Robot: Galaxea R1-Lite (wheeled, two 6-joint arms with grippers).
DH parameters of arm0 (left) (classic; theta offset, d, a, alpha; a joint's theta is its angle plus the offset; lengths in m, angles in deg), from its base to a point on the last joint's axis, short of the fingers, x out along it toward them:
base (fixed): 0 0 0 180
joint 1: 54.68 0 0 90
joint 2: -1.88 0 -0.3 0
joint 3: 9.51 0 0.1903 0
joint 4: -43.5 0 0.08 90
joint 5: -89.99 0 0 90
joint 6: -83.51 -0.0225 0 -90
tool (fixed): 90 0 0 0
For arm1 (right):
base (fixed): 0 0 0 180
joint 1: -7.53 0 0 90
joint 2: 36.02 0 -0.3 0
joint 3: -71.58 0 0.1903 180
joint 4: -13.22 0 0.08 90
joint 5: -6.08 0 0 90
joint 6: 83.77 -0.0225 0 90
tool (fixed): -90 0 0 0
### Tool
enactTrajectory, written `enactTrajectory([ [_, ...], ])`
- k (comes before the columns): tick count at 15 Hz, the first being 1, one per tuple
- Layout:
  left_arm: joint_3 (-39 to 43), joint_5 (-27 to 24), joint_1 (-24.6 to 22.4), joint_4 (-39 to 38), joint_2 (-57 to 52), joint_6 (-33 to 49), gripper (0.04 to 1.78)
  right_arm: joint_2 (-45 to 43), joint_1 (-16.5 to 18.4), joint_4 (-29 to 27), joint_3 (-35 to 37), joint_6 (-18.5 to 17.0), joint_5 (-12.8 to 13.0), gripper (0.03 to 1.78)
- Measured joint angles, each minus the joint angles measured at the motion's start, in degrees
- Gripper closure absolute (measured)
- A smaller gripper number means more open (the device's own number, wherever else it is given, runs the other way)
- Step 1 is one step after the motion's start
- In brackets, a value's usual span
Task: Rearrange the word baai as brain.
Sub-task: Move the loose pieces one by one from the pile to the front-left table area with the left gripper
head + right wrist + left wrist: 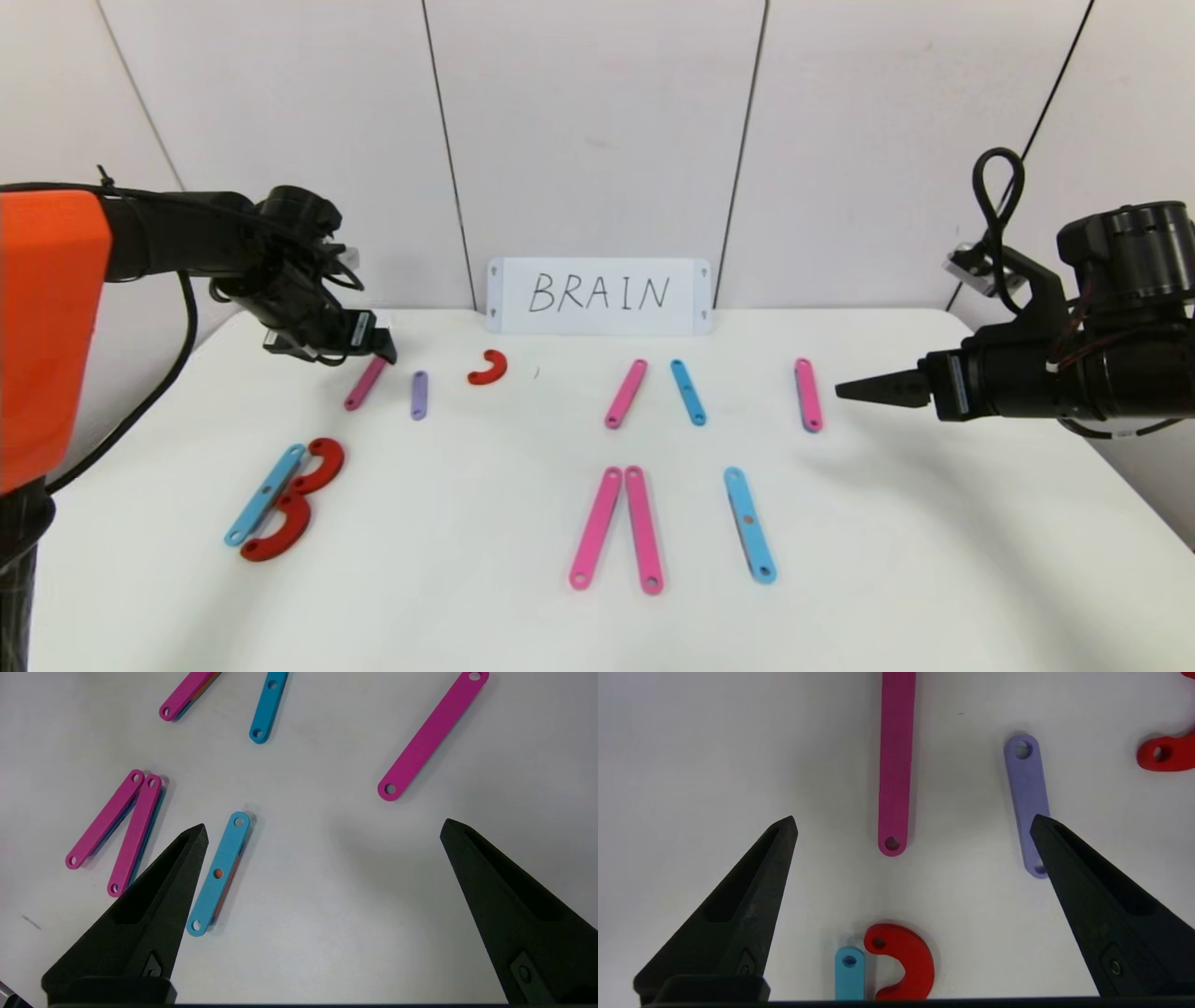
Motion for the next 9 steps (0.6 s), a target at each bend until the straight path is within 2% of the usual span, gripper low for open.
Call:
enactTrajectory([
  [3, -0.72, -0.07, -0.66, -3.36, 3.95, 0.55, 0.07, 0.00, 0.00, 0.02, 0.11, 0.10, 0.05, 0.07],
  [9, -0.79, -0.51, -1.28, -5.39, 6.13, 1.02, 0.07, 0.00, 0.00, 0.04, 0.45, 0.11, 0.16, 0.07],
])
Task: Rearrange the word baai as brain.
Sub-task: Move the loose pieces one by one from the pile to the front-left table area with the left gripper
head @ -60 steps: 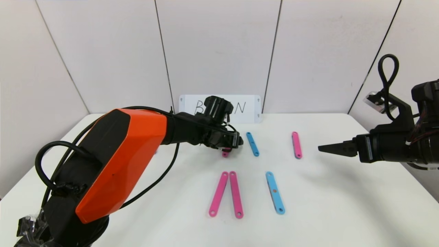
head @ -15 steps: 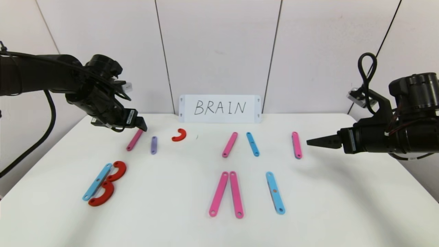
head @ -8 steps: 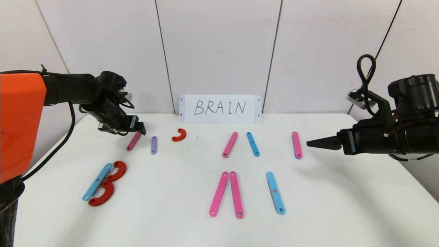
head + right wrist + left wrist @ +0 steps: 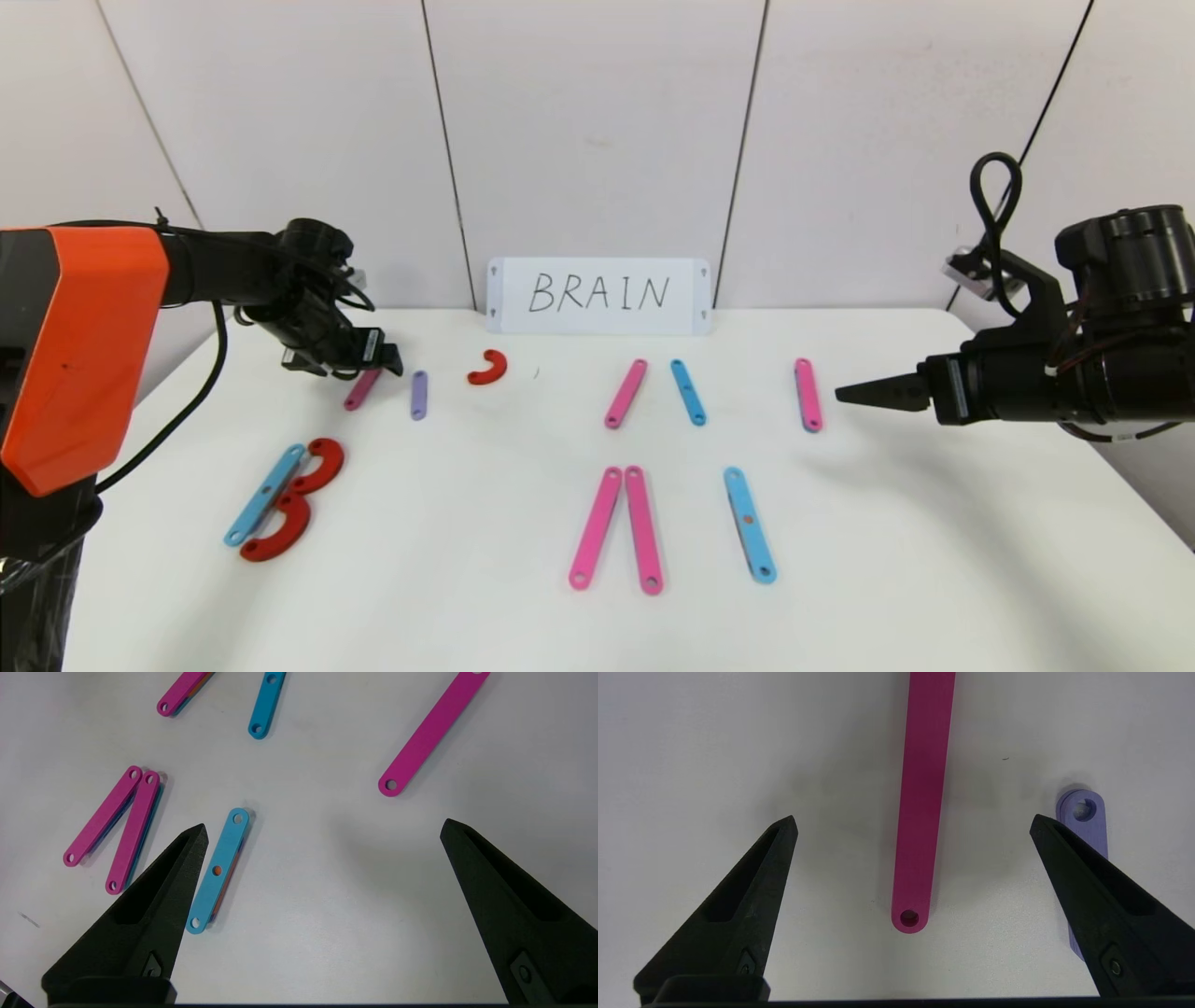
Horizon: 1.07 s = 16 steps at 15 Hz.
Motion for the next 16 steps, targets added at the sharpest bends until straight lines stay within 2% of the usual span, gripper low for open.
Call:
enactTrajectory([
  [11, 0.02, 0.21, -0.15, -0.74, 1.84, 0.02, 0.08, 0.00, -0.09, -0.01, 0.11, 0.07, -0.05, 0.07],
  [14, 0.02, 0.22, -0.15, -0.85, 1.90, 0.02, 0.25, 0.00, -0.09, 0.02, 0.38, 0.07, 0.00, 0.07],
  [16, 0.02, 0.32, -0.17, -0.90, 1.90, 0.02, 0.50, -0.01, -0.09, 0.02, 0.44, 0.05, 0.00, 0.07],
])
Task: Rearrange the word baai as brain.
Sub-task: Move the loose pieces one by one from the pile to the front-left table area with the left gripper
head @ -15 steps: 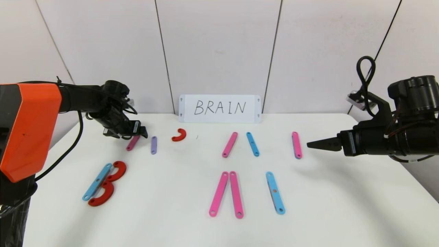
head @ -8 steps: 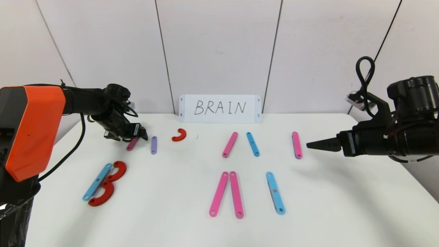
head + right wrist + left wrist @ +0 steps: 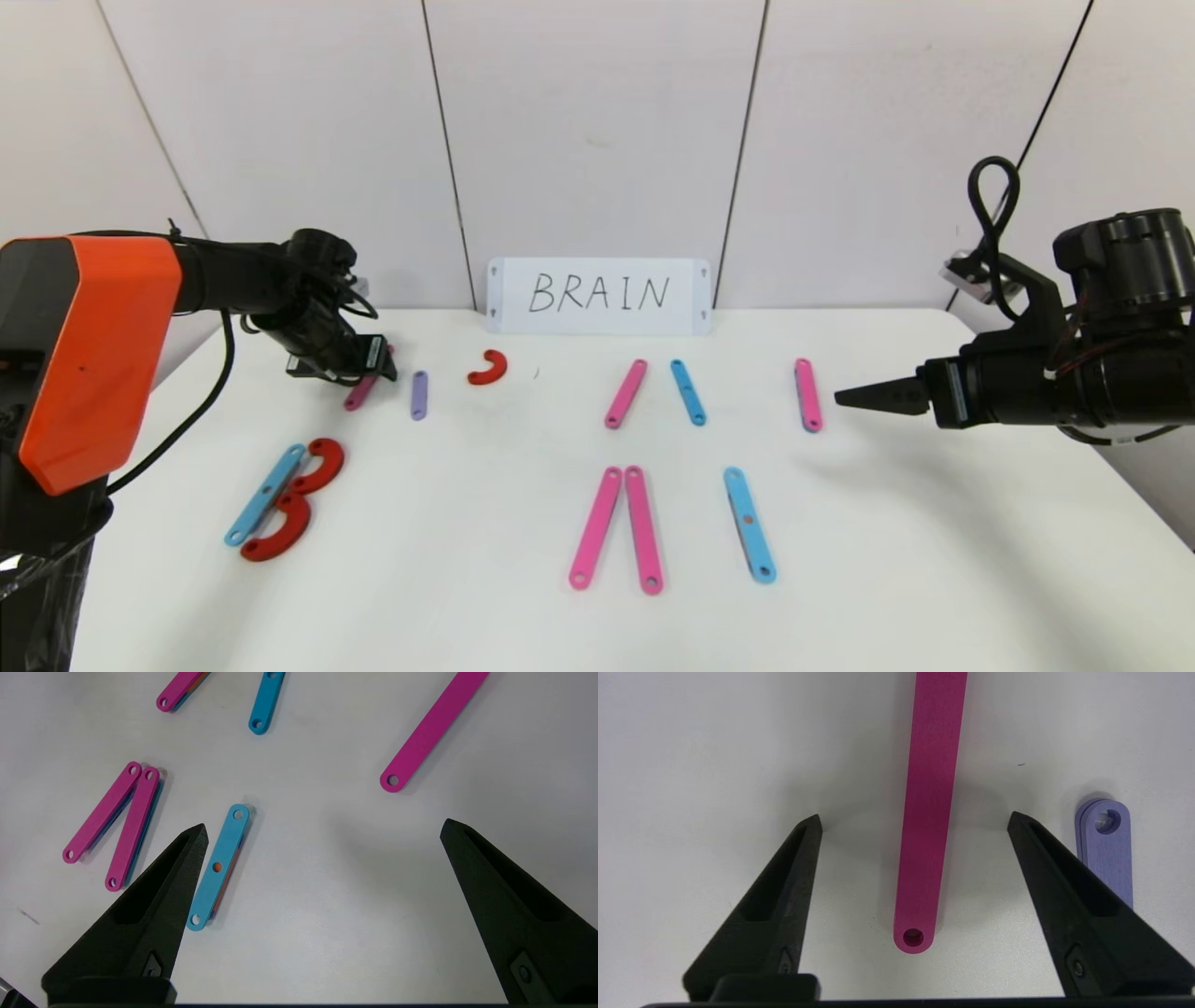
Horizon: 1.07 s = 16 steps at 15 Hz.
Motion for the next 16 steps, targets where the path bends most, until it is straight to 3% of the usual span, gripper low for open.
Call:
enactTrajectory([
  [3, 0.02, 0.01, 0.00, 0.00, 0.02, 0.04, 1.05, 0.00, 0.00, 0.00, 0.02, 0.00, 0.00, 0.07],
  [6, 0.02, 0.01, 0.00, 0.05, 0.02, 0.04, 1.47, 0.01, -0.04, -0.02, 0.02, 0.02, 0.00, 0.07],
  [8, 0.02, -0.02, -0.02, 0.06, 0.02, 0.06, 1.54, 0.01, -0.06, -0.02, 0.02, 0.02, 0.00, 0.07],
  [16, 0.05, -0.32, -0.09, 0.39, -0.63, 0.37, 1.54, 0.00, -0.44, 0.00, 0.24, 0.02, 0.01, 0.07],
])
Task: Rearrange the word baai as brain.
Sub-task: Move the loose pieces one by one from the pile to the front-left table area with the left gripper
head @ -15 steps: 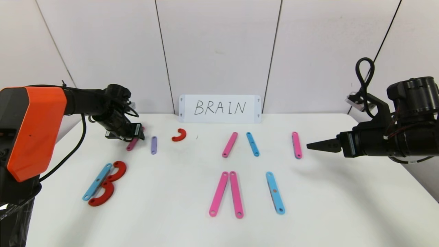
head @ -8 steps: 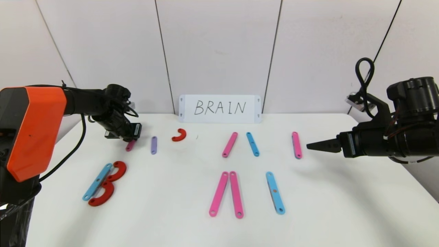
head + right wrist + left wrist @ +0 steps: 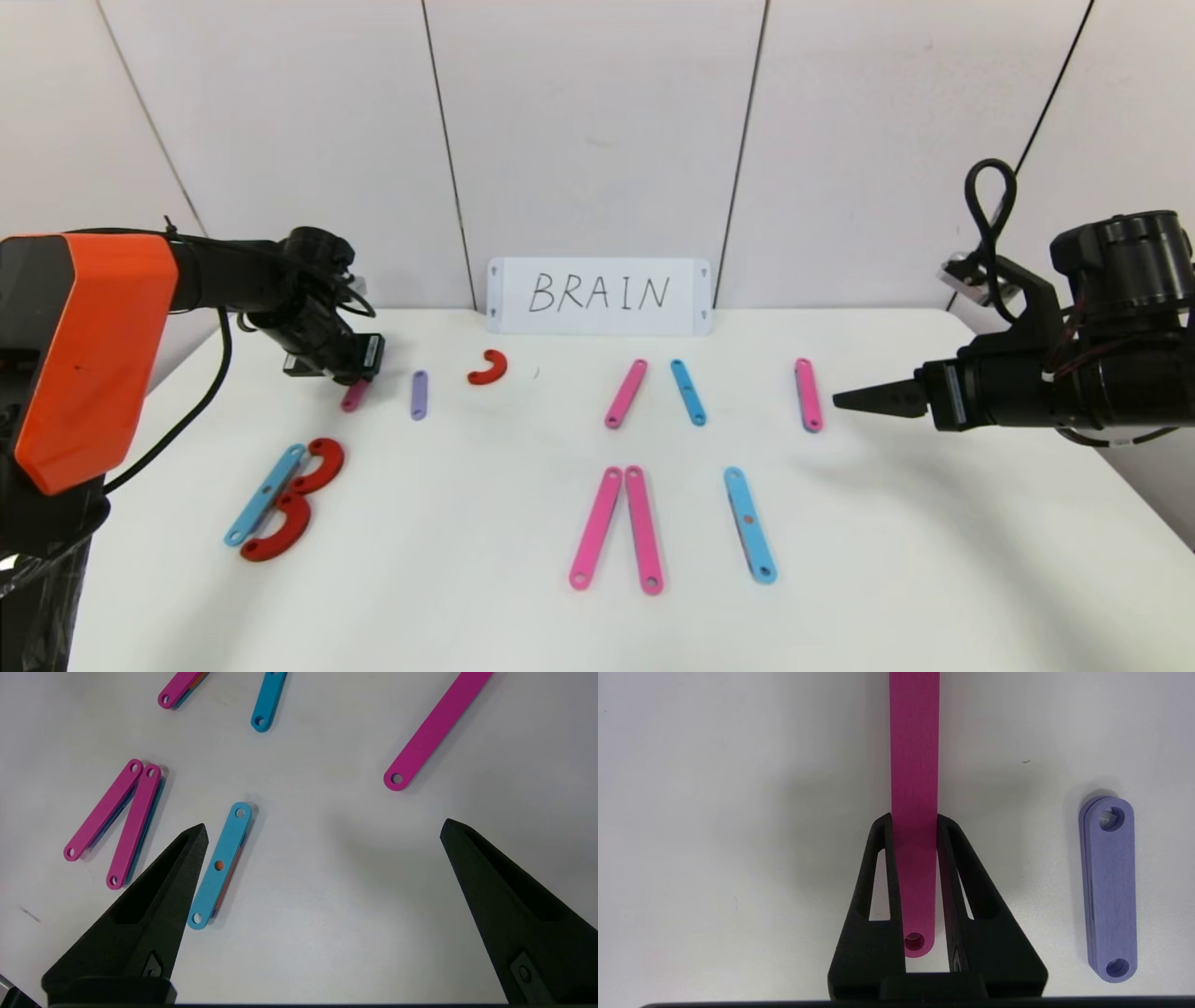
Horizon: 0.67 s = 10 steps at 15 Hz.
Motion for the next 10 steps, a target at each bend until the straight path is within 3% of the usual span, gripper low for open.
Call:
enactTrajectory([
  [10, 4.80, -0.09, 1.93, 2.56, -10.14, 4.52, 1.54, -0.55, -0.34, -0.04, 0.28, -0.02, -0.01, 0.07],
])
